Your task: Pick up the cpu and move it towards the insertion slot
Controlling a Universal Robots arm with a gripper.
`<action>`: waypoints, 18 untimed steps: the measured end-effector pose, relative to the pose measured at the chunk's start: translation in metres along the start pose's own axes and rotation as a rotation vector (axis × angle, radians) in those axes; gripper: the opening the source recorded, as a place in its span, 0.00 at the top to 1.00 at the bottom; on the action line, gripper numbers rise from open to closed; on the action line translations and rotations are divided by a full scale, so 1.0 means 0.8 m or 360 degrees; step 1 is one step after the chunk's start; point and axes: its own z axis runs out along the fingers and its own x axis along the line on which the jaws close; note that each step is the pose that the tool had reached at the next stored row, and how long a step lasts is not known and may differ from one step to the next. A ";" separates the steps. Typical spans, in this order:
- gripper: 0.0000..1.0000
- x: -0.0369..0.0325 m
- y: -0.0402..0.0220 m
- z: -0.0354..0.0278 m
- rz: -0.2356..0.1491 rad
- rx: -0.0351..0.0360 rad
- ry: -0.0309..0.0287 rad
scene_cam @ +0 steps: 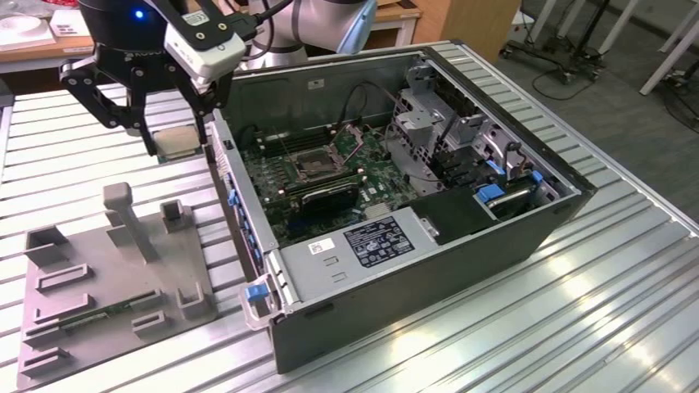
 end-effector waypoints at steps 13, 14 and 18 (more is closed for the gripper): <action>0.45 -0.0056 -0.0001 0.0000 0.0000 0.0000 0.00000; 0.45 -0.0075 -0.0002 0.0000 0.0000 0.0000 0.00000; 0.45 -0.0165 -0.0003 0.0000 0.0000 0.0000 0.00000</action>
